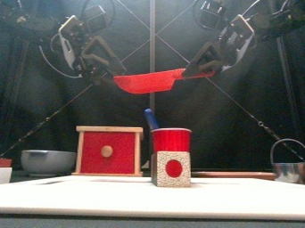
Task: Cut the sushi into 4 pieces with the knife
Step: Grasp knife edge with left hand
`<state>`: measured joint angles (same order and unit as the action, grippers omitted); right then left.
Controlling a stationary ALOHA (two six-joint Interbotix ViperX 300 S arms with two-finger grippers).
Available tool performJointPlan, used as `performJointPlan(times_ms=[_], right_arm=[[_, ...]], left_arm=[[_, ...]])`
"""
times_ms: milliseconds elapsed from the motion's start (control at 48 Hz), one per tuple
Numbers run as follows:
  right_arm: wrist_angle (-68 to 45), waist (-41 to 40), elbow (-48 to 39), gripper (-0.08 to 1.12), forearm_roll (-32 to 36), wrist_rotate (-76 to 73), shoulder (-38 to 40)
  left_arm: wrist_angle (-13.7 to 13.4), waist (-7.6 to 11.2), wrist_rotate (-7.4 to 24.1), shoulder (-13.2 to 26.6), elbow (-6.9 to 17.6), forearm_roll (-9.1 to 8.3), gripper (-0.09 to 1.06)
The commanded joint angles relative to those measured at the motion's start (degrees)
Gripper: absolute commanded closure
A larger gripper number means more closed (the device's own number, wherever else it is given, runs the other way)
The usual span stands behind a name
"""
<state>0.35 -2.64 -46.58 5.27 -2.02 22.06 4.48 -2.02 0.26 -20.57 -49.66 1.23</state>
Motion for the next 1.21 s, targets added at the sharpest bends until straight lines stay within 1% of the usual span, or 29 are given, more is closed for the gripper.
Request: performJointPlan(times_ms=[21,208,354,562,833,979,1208], right_arm=[[-0.6,0.4,1.5,0.77,0.0,0.1,0.3],[-0.5,0.6,1.4,0.77,0.0,0.1,-0.1],[-0.6,1.0,1.2,0.77,0.0,0.1,-0.2],[-0.6,1.1,0.9,0.77,-0.1,0.0,-0.2],[-0.5,1.1,0.9,0.77,0.0,0.0,-0.3],[-0.6,1.1,0.9,0.77,0.0,0.0,-0.3],[-0.6,1.1,1.5,0.77,-0.4,-0.1,-0.7]], left_arm=[[-0.9,-0.09,-0.1,1.4,2.9,-0.44,0.1],[-3.9,-0.26,-0.1,4.4,5.0,-0.62,0.1],[-5.8,-0.62,-0.1,5.9,6.1,-0.88,0.1],[-5.9,-0.62,-0.1,6.0,6.8,-1.76,0.1],[-5.8,-0.62,-0.1,6.2,6.8,-2.2,0.12],[-5.6,-0.7,0.0,6.2,6.8,-2.64,0.23],[-5.5,-0.7,0.0,6.3,6.3,-2.81,0.5]])
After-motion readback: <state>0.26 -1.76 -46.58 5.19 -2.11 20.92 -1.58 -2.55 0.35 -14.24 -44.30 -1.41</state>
